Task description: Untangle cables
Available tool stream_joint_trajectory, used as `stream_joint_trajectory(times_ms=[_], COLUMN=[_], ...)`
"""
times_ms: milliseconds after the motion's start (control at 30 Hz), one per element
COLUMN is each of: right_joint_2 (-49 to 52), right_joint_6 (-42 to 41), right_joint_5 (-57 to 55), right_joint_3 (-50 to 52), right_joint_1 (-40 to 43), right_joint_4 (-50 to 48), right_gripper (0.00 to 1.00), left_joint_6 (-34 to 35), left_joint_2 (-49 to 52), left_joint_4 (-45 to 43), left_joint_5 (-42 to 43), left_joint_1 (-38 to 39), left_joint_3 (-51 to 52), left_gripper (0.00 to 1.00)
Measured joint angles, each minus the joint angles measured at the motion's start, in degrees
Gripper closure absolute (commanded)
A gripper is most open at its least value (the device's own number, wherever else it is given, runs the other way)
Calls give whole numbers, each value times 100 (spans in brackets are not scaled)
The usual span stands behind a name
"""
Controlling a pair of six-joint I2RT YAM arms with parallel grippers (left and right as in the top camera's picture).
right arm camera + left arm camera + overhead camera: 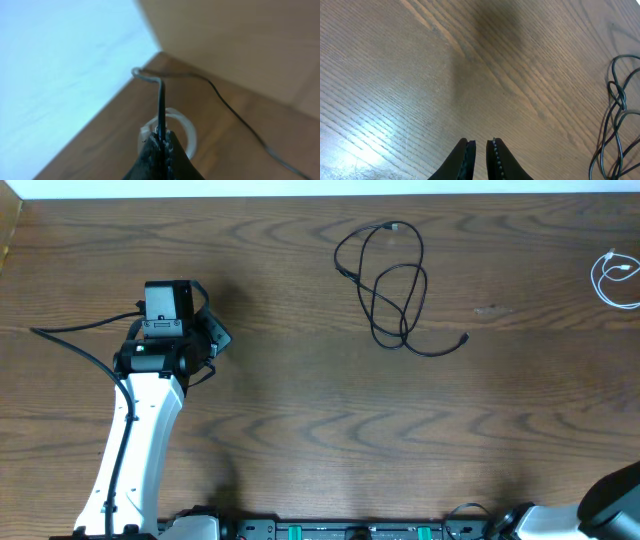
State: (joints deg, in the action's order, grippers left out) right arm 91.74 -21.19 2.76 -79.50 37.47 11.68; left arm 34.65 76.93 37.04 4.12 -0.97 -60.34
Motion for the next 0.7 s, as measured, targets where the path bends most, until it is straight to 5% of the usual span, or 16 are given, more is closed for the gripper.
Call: stream_joint_trajectory(times_ms=[33, 133, 167, 333, 600, 700], right_joint_2=[149, 627, 787, 1287, 675, 457], right_joint_6=[44, 286, 361, 601, 680, 682], right_joint_5=[-179, -452, -511, -455, 468, 1054], right_joint_3=[0, 0, 0, 57, -46, -131], right_joint_1=[181, 293, 302, 302, -205, -789], right_joint_4=[-37, -31, -9, 348, 1049, 1132], right_gripper=[99, 15, 4, 1, 1, 1], left_joint_6=[0, 2, 2, 2, 0, -195], left_joint_2=[0, 0, 2, 0, 0, 0], left_joint_4=[2, 0, 2, 2, -4, -168], left_joint_5=[0, 0, 0, 0, 7, 46], left_joint_1=[0, 0, 0, 0, 0, 31], left_joint_3=[0, 0, 0, 0, 0, 0], left_gripper=[85, 85, 85, 85, 84, 75])
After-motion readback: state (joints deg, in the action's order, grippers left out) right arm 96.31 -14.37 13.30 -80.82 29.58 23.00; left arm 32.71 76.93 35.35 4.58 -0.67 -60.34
